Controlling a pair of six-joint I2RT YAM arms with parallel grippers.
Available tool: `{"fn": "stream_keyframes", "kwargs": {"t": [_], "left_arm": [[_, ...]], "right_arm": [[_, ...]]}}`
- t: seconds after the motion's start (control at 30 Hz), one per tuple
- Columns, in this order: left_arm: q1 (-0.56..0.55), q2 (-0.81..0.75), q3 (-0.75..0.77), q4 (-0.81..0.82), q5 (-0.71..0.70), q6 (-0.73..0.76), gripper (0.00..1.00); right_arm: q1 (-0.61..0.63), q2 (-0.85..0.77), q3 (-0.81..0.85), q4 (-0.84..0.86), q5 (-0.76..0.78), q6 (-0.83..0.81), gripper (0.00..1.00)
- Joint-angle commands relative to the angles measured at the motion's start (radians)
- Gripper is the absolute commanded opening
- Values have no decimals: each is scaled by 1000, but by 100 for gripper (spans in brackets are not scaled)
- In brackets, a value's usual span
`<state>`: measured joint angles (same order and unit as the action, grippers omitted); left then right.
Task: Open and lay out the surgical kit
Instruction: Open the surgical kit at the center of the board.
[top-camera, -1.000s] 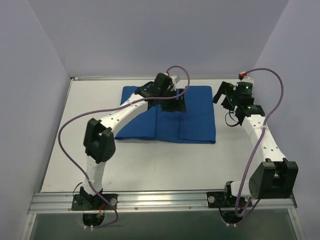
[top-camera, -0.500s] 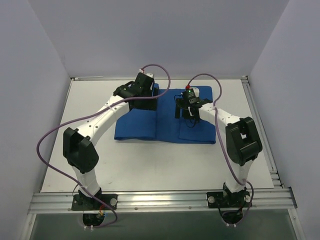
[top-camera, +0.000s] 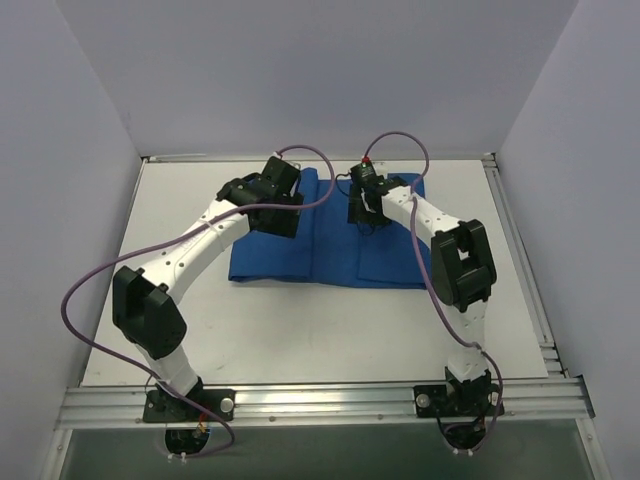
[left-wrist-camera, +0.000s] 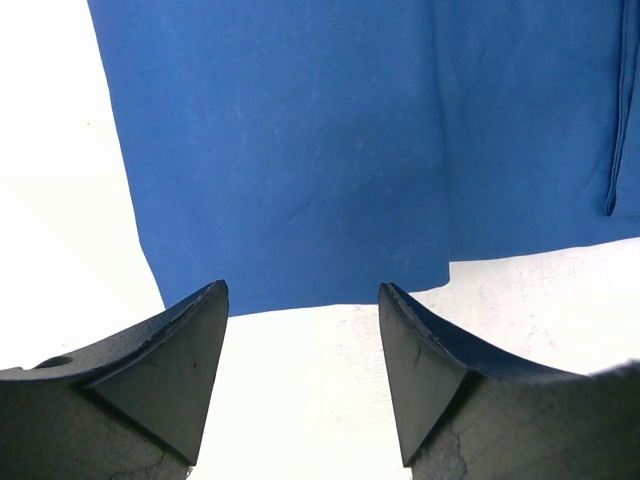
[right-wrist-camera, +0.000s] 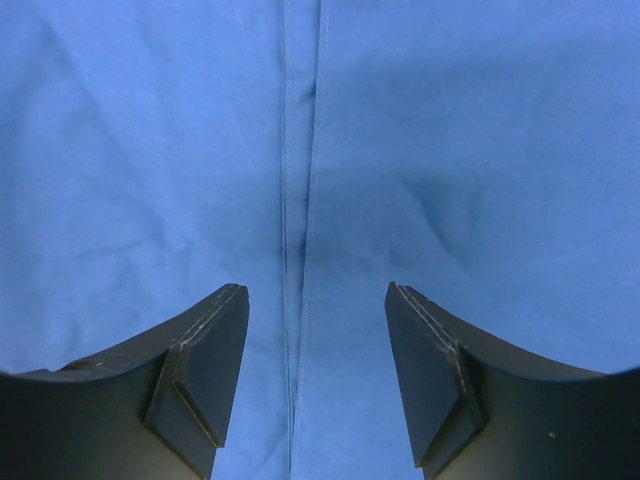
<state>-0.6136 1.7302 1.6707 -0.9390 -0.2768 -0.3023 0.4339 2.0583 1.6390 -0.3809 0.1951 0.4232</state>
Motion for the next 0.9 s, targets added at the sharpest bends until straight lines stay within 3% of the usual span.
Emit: {"fn": "stream_keyframes", "kwargs": {"t": [0.0, 0.47, 0.87], "left_arm": [[-2, 0, 35, -21, -28, 19, 70], [-58, 221, 222, -53, -134, -20, 74], [-64, 285, 271, -76, -140, -4, 74]], "right_arm": [[6, 43, 28, -92, 29, 19, 56], [11, 94, -16, -76, 26, 49, 47], [16, 34, -31, -61, 9, 45, 57]]}}
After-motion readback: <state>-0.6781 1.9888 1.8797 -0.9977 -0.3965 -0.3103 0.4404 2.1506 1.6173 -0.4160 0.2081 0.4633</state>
